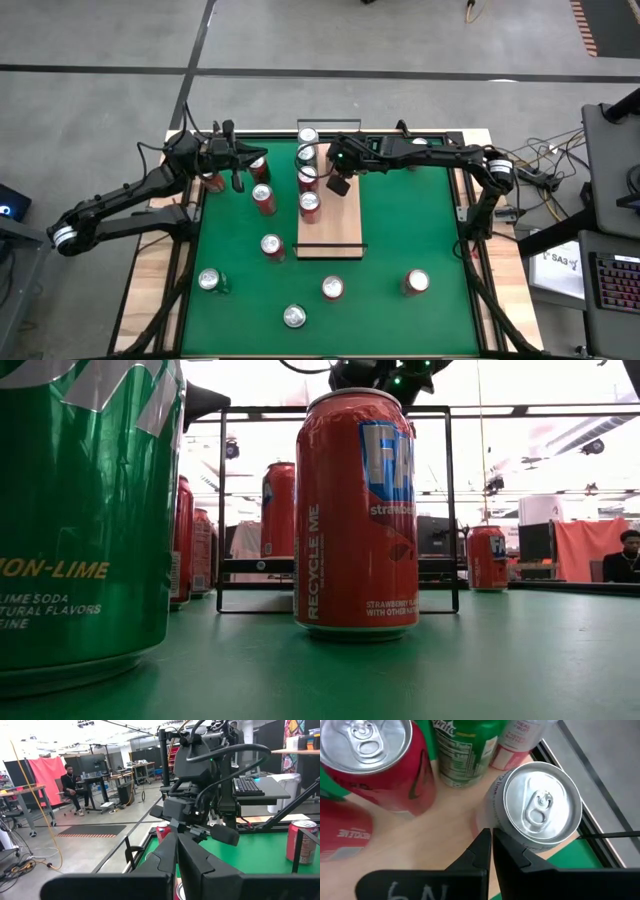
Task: Place canned beverage on shelf
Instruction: Put the white/pink soda can on the shelf and aligned with the other white/pink soda can
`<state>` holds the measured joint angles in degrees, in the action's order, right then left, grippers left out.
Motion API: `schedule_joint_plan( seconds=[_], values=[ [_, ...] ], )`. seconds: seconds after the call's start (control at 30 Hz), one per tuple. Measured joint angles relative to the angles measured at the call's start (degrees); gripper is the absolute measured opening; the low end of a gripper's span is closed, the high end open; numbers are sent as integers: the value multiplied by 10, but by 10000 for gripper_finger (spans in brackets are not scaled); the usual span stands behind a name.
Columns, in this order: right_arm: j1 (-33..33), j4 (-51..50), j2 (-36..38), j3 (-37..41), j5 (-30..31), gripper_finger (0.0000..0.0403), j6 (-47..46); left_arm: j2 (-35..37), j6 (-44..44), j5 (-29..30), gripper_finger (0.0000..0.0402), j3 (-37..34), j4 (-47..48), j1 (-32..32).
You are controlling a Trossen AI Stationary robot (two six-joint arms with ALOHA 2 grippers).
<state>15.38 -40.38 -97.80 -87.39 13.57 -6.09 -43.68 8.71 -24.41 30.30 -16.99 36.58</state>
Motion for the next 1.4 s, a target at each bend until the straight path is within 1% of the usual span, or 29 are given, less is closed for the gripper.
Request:
schedule_joint_plan(
  seconds=[0.1,0.3,0.37,0.47,0.77,1.1,1.3,1.4],
  values=[
    [-1,-7,2,0,-1,9,-2,0,0,0,0,0,0,0],
    [0,-69,6,0,0,9,-25,0,0,0,0,0,1,0],
    [3,-67,6,2,4,9,-28,0,0,0,0,0,1,0],
    [6,-51,3,2,13,9,-19,0,0,0,0,0,1,0],
    [8,-3,-5,2,10,9,-3,0,0,0,0,0,1,0],
    [-2,10,-5,2,-5,9,-38,0,0,0,0,0,3,0],
    [-19,85,-1,2,-5,9,-44,0,10,0,0,0,6,0],
    [-22,125,0,2,4,9,-40,0,23,-1,0,0,19,0]
  ],
)
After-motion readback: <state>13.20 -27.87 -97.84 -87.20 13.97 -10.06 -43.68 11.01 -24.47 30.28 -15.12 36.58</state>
